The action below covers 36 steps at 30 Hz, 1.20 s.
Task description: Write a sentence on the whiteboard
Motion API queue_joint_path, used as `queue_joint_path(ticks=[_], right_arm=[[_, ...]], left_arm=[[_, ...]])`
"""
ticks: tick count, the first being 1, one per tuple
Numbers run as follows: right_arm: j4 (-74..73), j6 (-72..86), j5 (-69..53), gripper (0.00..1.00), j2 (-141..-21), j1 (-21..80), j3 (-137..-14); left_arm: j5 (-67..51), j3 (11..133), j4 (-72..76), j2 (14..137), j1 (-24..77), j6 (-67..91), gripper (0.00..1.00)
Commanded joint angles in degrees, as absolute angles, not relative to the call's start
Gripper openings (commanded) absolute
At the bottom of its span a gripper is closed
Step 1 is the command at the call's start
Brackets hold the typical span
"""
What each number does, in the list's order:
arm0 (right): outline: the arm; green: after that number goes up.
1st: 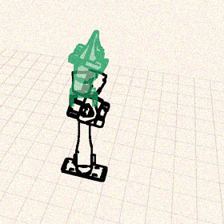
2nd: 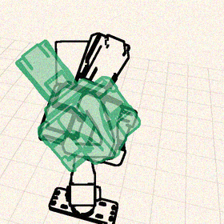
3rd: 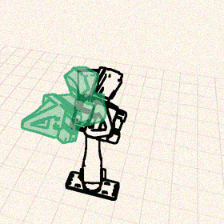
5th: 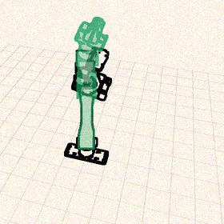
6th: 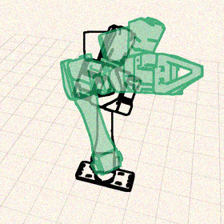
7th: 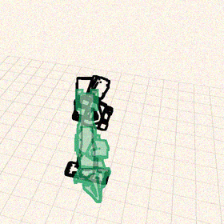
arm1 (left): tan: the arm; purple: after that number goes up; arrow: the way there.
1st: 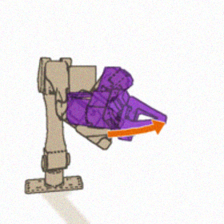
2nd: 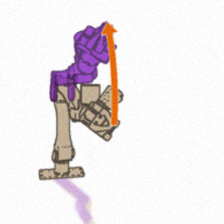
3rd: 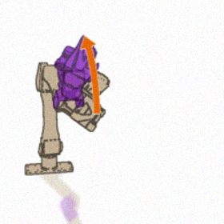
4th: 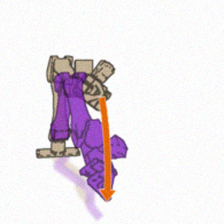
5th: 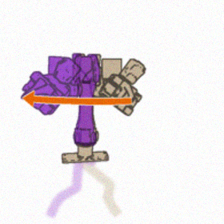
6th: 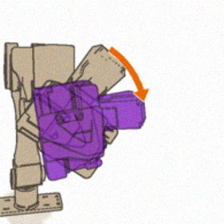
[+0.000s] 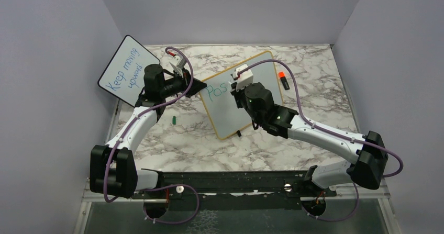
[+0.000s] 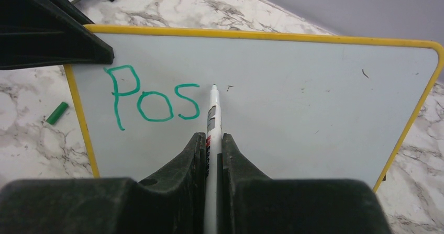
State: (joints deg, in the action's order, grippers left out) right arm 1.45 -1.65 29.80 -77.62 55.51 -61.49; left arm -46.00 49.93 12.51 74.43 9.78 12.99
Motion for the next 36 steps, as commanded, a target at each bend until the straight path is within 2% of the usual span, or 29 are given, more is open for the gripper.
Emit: queue_joint_path(ticks=[1,36], right_arm=[[4.98,-2.12,30.06,0.00,-78.14,55.08,-61.64],[2.73,-1.55,29.44,0.00,-79.46,54.05,-62.18]], left_arm=[[-43.95,49.13,6.15,76.13,10.81,8.70,0.00],[-44.01,49.22,6.07,76.20,10.90,8.62,0.00]])
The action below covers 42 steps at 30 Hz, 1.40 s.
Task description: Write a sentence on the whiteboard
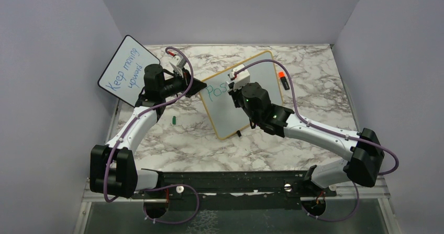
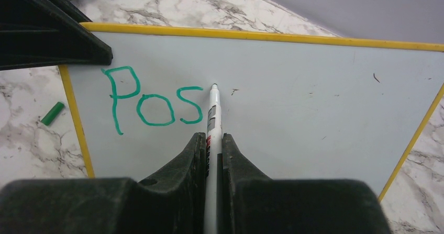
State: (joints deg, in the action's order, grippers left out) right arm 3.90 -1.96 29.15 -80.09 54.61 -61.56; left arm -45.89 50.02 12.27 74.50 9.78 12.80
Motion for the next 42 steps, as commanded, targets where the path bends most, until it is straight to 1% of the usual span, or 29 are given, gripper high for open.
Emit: queue_joint_path(ticks=[1,9,36,42], right_arm=[[2.70,-1.73,29.48,0.00,-78.90,54.05,-61.91],[1.55,-2.32,28.37,0.00,-76.82,54.04,-60.41],[3.51,-1.67,26.84,0.00,-80.32,54.05,-61.27],[1.14,-1.66,26.65,0.00,-79.98,54.05,-60.88]], left_arm=[[-43.95,49.22,6.12,76.26,10.90,8.61,0.00],[-43.86,49.39,5.93,76.36,10.90,8.57,0.00],[-44.12,49.48,5.80,76.53,10.90,8.36,0.00],[-44.03,49.48,5.82,76.57,10.90,8.39,0.00]])
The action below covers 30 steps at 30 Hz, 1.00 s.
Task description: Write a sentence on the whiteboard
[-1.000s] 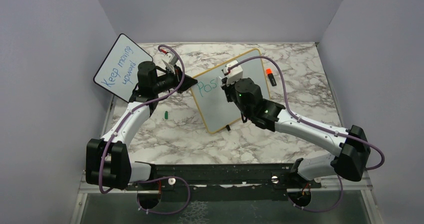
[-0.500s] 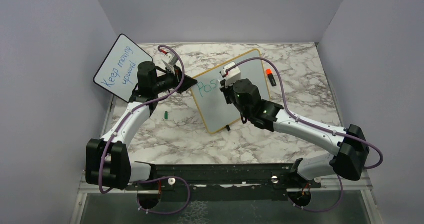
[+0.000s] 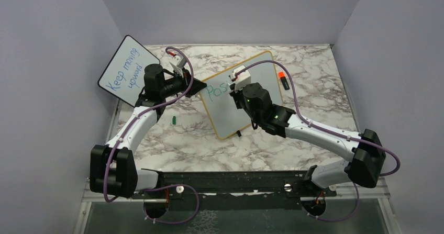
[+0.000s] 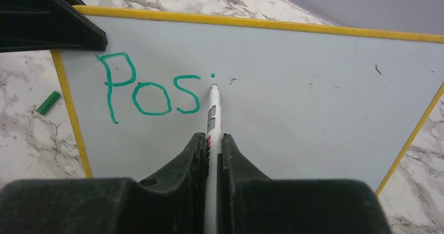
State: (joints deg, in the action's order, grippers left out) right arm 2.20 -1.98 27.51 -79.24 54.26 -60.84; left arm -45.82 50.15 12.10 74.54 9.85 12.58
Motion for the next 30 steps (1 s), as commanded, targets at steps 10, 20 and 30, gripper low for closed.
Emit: queue_joint_path(ticks=[10,20,30], right_arm=[[-4.26,-0.18,25.36,0.00,-78.85,54.03,-59.23],[-5.88,1.49,25.55,0.00,-78.35,54.05,-58.46],[-3.69,0.55,25.32,0.00,-76.43,54.05,-60.56]], left_arm=[[-44.00,49.48,5.77,76.76,10.90,8.35,0.00],[-43.87,49.57,5.61,76.56,10.90,8.18,0.00],[-43.78,49.53,5.45,76.63,10.90,8.17,0.00]])
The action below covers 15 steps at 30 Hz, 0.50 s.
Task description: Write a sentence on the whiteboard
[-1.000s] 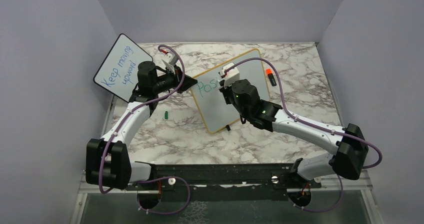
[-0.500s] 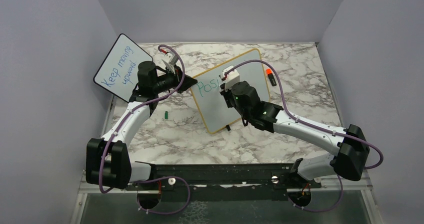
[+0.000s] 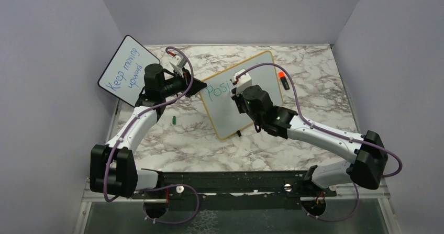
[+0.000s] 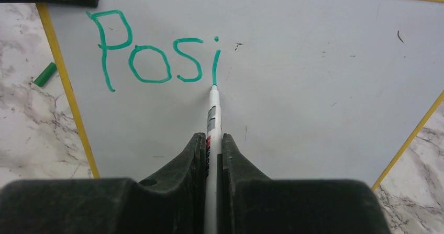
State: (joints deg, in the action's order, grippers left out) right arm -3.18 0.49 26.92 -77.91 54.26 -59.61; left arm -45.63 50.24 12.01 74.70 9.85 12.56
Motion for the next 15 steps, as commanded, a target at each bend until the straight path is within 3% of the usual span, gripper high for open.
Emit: queue_joint_path(ticks=[1,15], right_arm=[[-3.26,0.53,25.74,0.00,-76.30,54.02,-60.67],[0.28,-0.18,24.81,0.00,-75.51,51.51,-59.17]], left_arm=[[-43.77,49.50,5.45,76.58,10.90,8.17,0.00],[-43.78,49.57,5.37,76.73,10.90,8.17,0.00]])
